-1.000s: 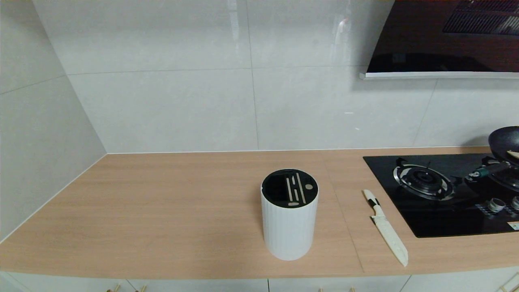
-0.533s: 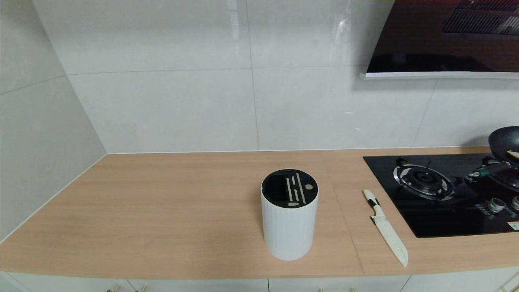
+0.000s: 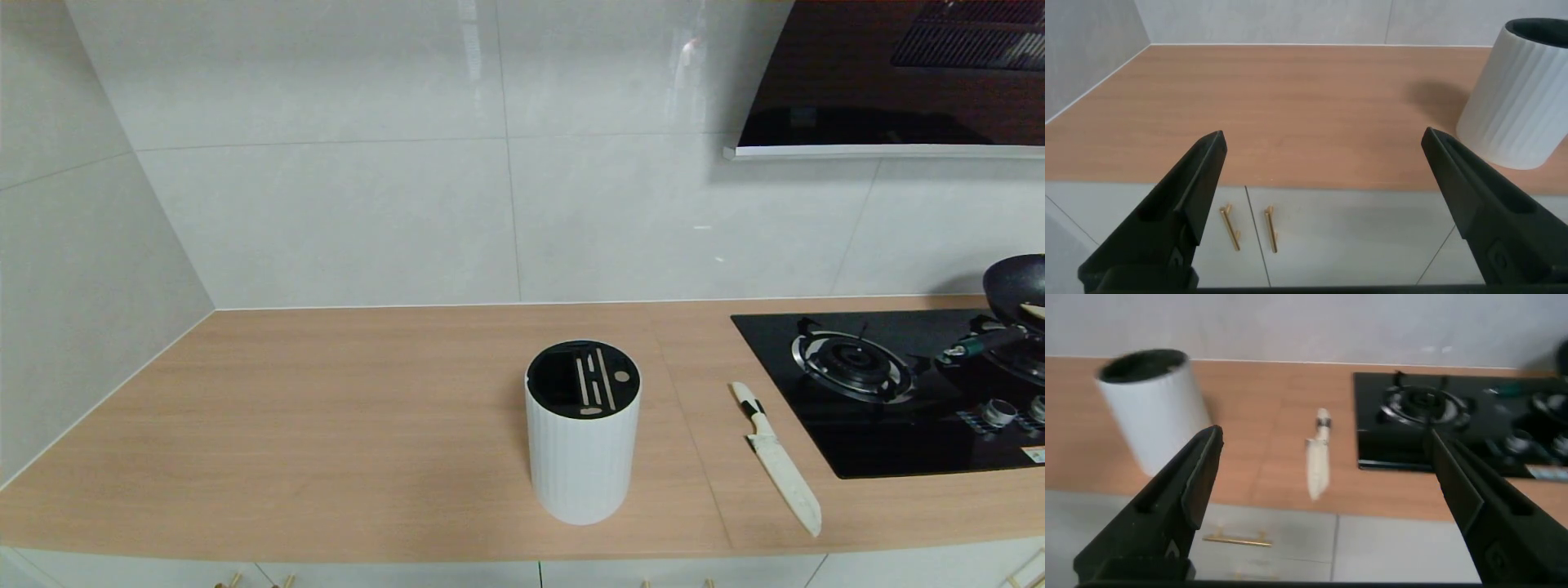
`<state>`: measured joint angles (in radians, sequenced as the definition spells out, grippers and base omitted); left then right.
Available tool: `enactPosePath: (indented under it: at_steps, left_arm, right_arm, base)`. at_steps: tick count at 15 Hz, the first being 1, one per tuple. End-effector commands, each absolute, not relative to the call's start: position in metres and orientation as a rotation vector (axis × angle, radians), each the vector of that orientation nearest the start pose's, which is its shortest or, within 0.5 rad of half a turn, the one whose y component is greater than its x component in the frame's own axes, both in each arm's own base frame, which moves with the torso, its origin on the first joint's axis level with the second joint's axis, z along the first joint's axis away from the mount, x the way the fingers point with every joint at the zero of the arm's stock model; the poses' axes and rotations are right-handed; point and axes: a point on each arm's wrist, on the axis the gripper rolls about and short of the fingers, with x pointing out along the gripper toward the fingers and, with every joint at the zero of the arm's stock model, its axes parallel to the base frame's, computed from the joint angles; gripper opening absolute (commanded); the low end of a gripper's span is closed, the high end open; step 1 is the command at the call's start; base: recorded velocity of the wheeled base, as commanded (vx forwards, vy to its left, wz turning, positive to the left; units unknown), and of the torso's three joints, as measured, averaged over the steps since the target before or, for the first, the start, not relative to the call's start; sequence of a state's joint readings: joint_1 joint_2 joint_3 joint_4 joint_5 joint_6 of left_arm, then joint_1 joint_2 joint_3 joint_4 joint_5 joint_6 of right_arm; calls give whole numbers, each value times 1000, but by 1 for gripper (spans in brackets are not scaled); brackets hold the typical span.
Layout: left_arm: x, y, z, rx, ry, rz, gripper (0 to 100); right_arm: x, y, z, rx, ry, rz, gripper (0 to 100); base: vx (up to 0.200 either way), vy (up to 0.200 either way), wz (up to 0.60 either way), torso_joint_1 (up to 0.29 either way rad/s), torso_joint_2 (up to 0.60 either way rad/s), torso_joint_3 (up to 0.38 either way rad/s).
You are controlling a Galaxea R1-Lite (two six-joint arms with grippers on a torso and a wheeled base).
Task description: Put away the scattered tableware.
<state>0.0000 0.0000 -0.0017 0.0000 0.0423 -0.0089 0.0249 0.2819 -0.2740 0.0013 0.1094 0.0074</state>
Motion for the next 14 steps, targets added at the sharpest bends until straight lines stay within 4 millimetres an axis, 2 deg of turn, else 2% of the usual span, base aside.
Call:
enactPosePath:
  at_steps: [1,4,7,11,14]
  left_arm:
    - [-23,1,76,-9,-3,43,100]
    - [-23,1,76,-9,-5,43,100]
    - [-23,1,76,-9,-3,43,100]
    - [-23,1,76,-9,-3,43,100]
    - [-23,1,76,-9,-3,43,100]
  right_arm:
    - [47,5,211,23,164,198,100]
    - [91,12,227,22,261,241,100]
    - [136,18,217,23,377,256,100]
    - [216,27,171,14,539,249,100]
    - [264,31,127,-34,579,168,100]
  base:
    - [0,0,0,0,0,0]
    - [0,0,0,0,0,0]
    - [0,0,0,0,0,0]
    - [0,0,0,0,0,0]
    - [0,0,0,0,0,0]
